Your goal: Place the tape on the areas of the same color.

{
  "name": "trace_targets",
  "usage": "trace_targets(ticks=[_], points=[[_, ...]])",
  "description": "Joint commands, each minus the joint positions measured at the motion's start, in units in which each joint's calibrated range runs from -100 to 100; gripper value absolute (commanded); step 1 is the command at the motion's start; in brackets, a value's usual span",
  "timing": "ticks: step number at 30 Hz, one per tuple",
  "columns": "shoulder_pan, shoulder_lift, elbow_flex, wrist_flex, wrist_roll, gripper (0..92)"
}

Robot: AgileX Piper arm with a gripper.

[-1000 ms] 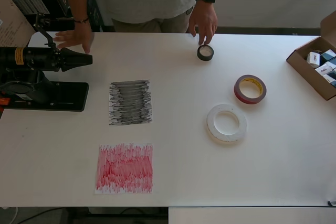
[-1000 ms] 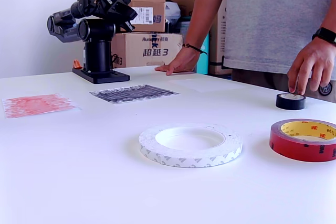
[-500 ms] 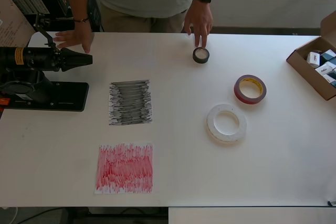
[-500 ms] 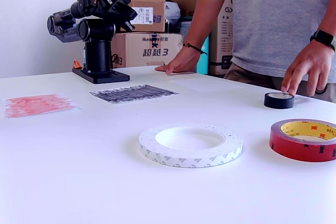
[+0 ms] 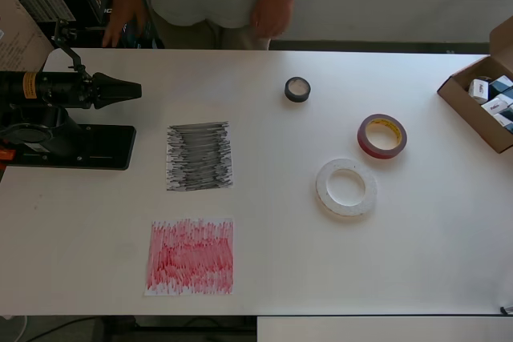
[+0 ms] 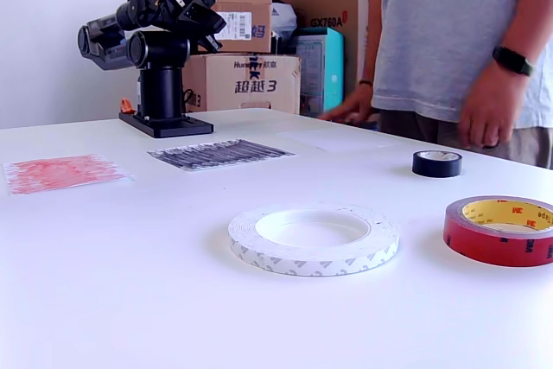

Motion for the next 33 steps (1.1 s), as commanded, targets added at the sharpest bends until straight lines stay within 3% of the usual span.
trace_targets(ticks=[1,8,23,33], points=[[0.16,0.1,-0.68,0.57,-0.69,0.1],[1.27,3.74,-5.59,0.65,-0.2,0.2],[2.69,40.51,-35.67,0.74,-0.03,0.2],[2.53,60.06,-61.2,0.74,12.57,0.1]])
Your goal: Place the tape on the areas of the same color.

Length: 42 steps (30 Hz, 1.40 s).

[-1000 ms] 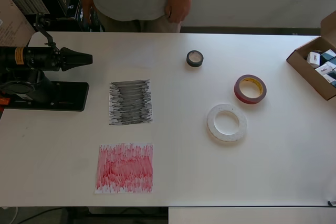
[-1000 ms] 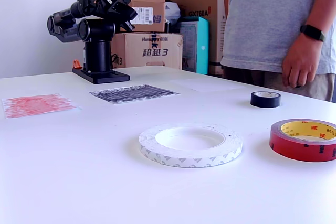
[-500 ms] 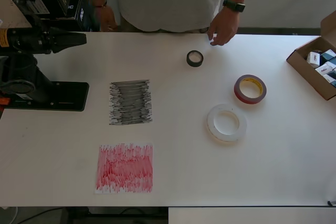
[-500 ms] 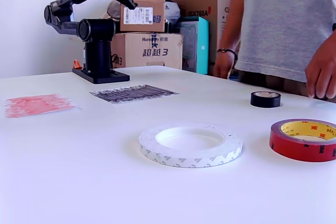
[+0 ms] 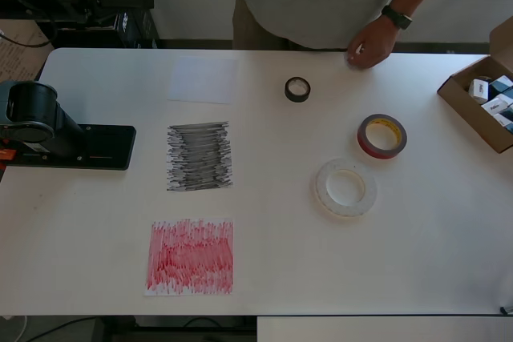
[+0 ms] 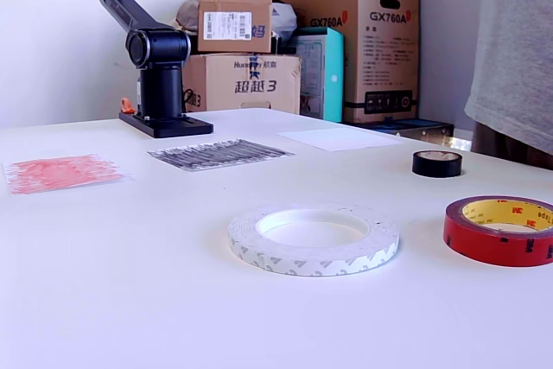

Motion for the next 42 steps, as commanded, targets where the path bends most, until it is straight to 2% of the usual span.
trace_targets(ticks=[1,12,21,23,27,35,42], points=[[0.04,17.05,-19.54,-0.58,8.2,0.1],[-0.91,42.5,-39.71,-0.67,9.67,0.2],[-4.7,56.99,-49.7,0.27,21.05,0.2],[-5.09,58.96,-51.97,5.02,21.7,0.2],[-5.17,62.51,-58.97,20.12,23.01,0.2],[-4.54,72.99,-75.96,48.21,31.94,0.2],[-2.25,77.2,-79.24,69.34,37.01,0.2]])
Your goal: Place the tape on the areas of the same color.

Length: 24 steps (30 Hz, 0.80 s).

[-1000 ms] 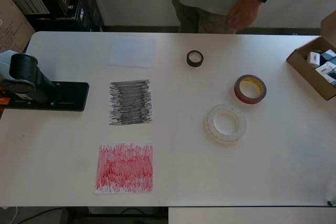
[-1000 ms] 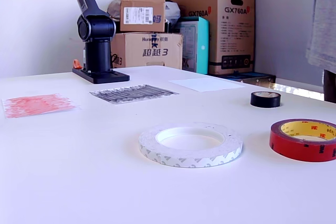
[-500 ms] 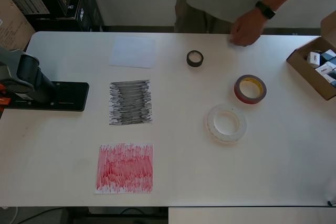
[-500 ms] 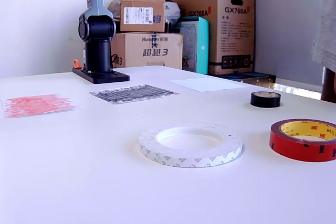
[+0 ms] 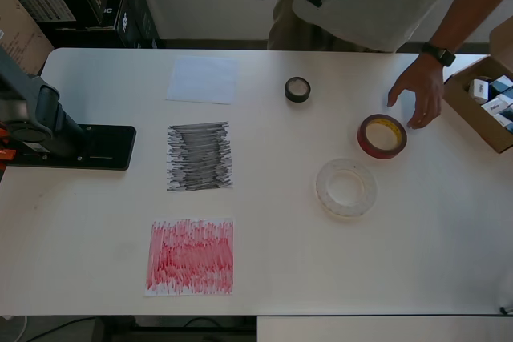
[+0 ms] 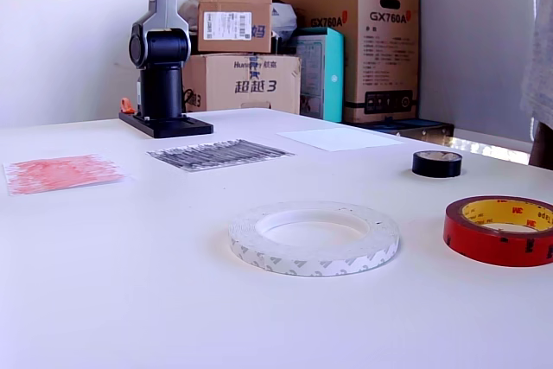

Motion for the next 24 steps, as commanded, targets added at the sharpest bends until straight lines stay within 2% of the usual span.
trace_targets(ticks=[1,4,11,24], points=[[1.13,2.46,-3.98,30.32,4.27,0.2],[2.4,2.65,-2.98,34.81,7.87,0.1],[2.79,3.95,1.57,34.73,16.06,0.1],[2.87,12.19,1.38,32.52,16.63,0.2]])
